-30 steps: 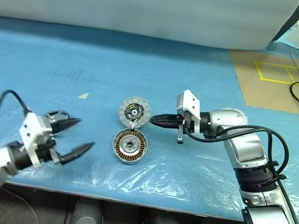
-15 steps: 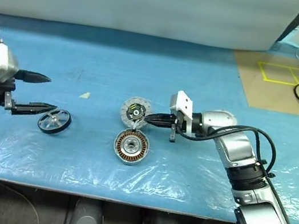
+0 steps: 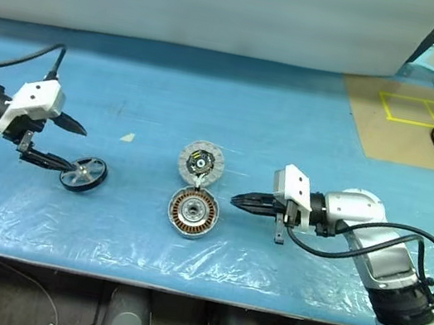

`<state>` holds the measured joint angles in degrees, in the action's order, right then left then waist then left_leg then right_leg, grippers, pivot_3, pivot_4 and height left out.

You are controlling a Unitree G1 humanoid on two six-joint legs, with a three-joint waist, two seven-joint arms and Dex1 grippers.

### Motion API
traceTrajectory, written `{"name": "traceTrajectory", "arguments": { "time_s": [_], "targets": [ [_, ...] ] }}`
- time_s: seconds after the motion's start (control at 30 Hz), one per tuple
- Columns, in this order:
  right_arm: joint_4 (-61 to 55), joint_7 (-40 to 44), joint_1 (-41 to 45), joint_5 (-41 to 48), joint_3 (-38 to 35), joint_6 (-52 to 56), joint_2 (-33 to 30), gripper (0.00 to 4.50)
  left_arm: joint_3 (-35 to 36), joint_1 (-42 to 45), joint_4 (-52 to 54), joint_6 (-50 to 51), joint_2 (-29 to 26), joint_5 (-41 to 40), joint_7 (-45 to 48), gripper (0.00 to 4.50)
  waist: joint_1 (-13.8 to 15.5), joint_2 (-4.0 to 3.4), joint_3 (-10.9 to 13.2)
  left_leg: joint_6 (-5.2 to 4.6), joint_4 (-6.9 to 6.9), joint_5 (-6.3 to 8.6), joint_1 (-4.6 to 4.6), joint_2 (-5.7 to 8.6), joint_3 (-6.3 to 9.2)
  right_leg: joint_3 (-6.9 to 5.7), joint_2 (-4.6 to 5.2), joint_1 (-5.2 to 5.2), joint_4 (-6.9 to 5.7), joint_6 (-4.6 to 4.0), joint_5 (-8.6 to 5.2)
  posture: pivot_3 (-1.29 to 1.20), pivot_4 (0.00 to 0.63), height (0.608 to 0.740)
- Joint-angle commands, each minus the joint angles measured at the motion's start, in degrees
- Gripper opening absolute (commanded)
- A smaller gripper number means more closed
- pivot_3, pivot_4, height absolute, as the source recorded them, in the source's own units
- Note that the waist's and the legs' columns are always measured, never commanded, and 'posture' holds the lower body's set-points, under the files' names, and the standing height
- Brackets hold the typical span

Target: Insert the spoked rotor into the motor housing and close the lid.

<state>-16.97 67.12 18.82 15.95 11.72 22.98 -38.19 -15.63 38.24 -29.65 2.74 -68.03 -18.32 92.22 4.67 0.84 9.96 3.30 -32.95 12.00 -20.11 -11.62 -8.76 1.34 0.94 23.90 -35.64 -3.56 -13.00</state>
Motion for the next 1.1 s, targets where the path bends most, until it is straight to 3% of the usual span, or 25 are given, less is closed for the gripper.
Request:
{"name": "traceTrajectory", "arguments": {
  "time_s": [0.03, 0.13, 0.2, 0.4, 0.73, 1.0, 1.1],
  "targets": [
    [-4.5, -2.5, 0.1, 1.6, -1.6, 2.8, -0.5, 0.02, -1.9, 3.1, -2.5, -2.9, -0.3, 1.1, 0.3, 4.5, 0.2, 0.01, 0.0, 0.0, -0.01, 0.0, 0.0, 0.0, 0.0, 0.0, 0.01, 0.0, 0.0, 0.0, 0.0, 0.0, 0.15, 0.74],
    [-5.9, -3.8, 0.7, 1.6, -1.1, 4.8, -0.6, 0.02, -1.5, 4.8, -4.5, -3.6, 0.8, 1.5, 0.3, 4.5, 0.7, 0.01, 0.0, 0.01, -0.03, 0.0, 0.0, -0.01, 0.01, 0.0, 0.01, 0.0, -0.02, 0.0, 0.0, 0.0, 0.15, 0.74],
    [-6.6, -4.4, 1.4, 1.7, -0.7, 6.2, -0.5, 0.0, -1.1, 5.6, -5.8, -4.4, 1.5, 2.8, 0.3, 4.14, 0.8, 0.01, 0.0, 0.01, -0.03, 0.0, 0.0, -0.02, 0.0, 0.0, 0.01, 0.0, -0.03, 0.0, 0.0, 0.0, 0.15, 0.74],
    [-7.7, -5.4, 4.0, 2.3, 0.0, 9.6, -0.3, 0.0, -3.6, 4.7, -6.9, -6.3, 1.4, 6.0, 0.3, 2.31, 0.8, 0.01, 0.0, 0.02, -0.03, 0.0, 0.0, -0.02, 0.01, 0.0, 0.02, 0.0, -0.04, 0.15, 0.09, 0.0, 0.15, 0.74],
    [-9.1, -6.4, 6.3, 3.9, 0.2, 13.7, -0.5, 0.0, -5.6, 5.9, -9.0, -4.2, 5.6, 8.3, 0.3, 2.31, 0.9, 0.01, 0.0, 0.02, -0.03, -0.01, 0.0, -0.04, 0.02, -0.01, 0.05, 0.0, -0.07, 0.15, 0.09, 0.0, 0.15, 0.74],
    [-9.9, -7.3, 4.2, 3.8, -0.1, 13.8, -1.2, 0.0, -4.8, 8.2, -16.3, -8.7, 9.6, 17.4, -2.9, 2.31, 0.8, 0.01, 0.0, 0.03, -0.05, -0.01, -0.02, 0.03, 0.04, -0.01, 0.03, 0.0, -0.07, 0.21, 0.12, 0.0, 0.15, 0.74],
    [-10.1, -7.7, 3.3, 3.5, -0.3, 13.5, -1.7, 0.0, -3.1, 9.5, -17.5, -6.6, 10.3, 17.3, -1.1, 2.31, 0.9, 0.01, 0.0, 0.03, -0.05, -0.01, -0.03, 0.04, 0.06, -0.02, 0.03, -0.01, -0.07, 0.23, 0.14, 0.0, 0.15, 0.74]
  ]
}}
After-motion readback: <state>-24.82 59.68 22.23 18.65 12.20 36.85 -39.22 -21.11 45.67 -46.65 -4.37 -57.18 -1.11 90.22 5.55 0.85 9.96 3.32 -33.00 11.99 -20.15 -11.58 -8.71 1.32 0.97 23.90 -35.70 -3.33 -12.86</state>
